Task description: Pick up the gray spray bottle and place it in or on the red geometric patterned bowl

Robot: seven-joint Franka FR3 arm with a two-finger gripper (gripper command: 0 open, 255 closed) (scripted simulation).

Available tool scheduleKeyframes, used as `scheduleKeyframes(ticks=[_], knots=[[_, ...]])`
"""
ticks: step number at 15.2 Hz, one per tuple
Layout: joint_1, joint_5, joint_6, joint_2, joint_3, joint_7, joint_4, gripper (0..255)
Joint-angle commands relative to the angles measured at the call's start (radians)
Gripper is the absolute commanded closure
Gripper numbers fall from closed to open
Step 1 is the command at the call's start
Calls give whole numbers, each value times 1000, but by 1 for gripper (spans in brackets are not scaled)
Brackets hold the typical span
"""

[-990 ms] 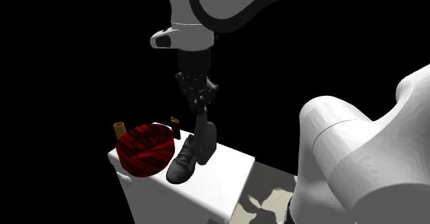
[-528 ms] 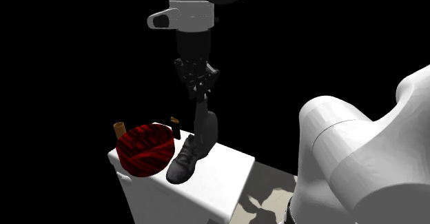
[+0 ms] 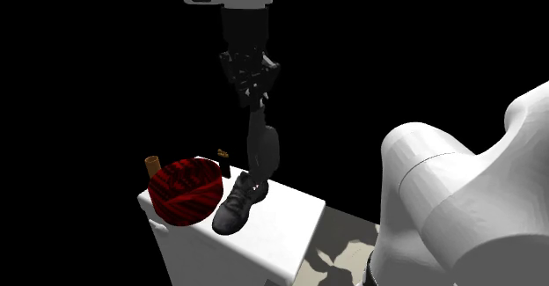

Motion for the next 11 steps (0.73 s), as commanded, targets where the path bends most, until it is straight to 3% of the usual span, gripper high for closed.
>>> scheduleKeyframes(ticks=[1, 8, 11], knots=[[2, 5, -26, 5, 4, -4, 31, 255], [10, 21, -105, 24, 20, -14, 129, 255], [37, 42, -97, 145, 10, -17, 244, 255]])
